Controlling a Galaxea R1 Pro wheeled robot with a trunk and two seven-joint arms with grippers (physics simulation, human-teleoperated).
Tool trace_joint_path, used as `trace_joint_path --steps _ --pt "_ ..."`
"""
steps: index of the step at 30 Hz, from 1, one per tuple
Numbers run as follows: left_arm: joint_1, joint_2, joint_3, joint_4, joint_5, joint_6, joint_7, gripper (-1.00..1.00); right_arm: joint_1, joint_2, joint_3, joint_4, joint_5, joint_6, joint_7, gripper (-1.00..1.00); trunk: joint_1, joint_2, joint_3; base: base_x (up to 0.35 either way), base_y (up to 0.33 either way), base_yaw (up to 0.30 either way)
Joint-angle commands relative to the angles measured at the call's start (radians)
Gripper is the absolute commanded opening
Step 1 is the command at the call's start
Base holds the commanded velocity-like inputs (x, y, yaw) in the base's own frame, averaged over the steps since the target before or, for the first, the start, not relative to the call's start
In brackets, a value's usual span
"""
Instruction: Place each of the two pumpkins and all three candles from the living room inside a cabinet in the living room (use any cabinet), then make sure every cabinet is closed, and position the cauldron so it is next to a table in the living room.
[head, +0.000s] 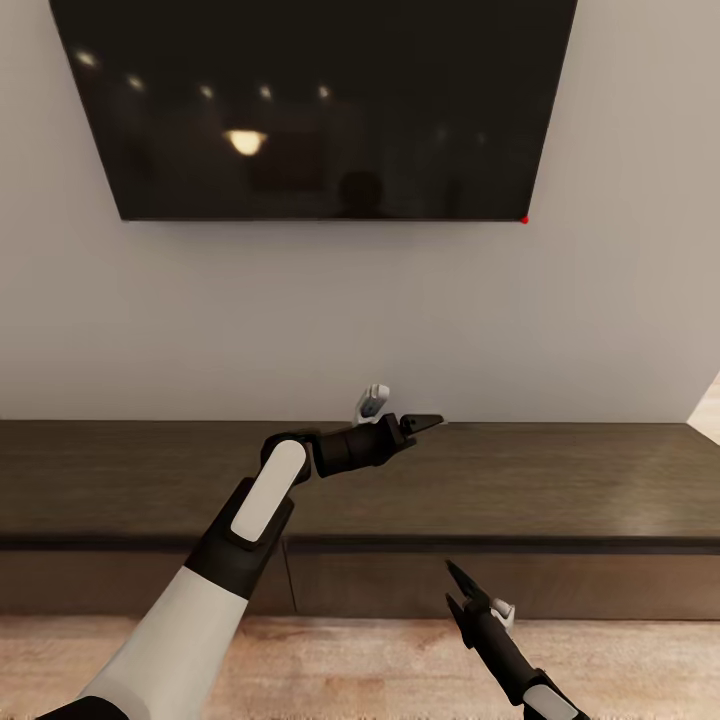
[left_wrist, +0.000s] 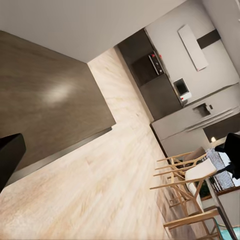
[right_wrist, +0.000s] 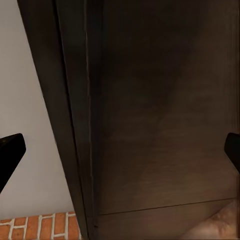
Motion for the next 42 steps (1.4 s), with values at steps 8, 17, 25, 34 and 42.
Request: trace_joint_path --steps 8,17,25,34,42 --pt "-0.001 0.000 0.001 0.000 -0.005 0.002 -0.004 1.00 -0.001 0.000 -0.007 0.000 0.003 0.010 0.004 1.00 0.002 -0.001 -0.016 0.000 0.000 0.000" --pt "-0.001 0.000 0.001 0.000 -0.006 0.000 -0.005 1.00 -0.001 0.000 -0.007 0.000 0.003 0.010 0.005 1.00 0.002 -0.001 -0.016 0.005 0.000 0.000" --pt "-0.001 0.000 0.001 0.000 -0.006 0.000 -0.005 1.00 -0.001 0.000 -0.007 0.000 0.003 0.010 0.005 1.00 0.002 -0.001 -0.016 0.182 0.000 0.000" --pt "-0.001 0.000 0.001 0.000 -0.006 -0.001 -0.004 1.00 -0.001 0.000 -0.007 -0.001 0.004 0.010 0.005 1.00 0.002 -0.001 -0.016 0.085 0.000 0.000" --pt "-0.001 0.000 0.001 0.000 -0.006 -0.001 -0.004 1.00 -0.001 0.000 -0.007 -0.001 0.004 0.010 0.005 1.00 0.002 -0.001 -0.016 0.001 0.000 0.000"
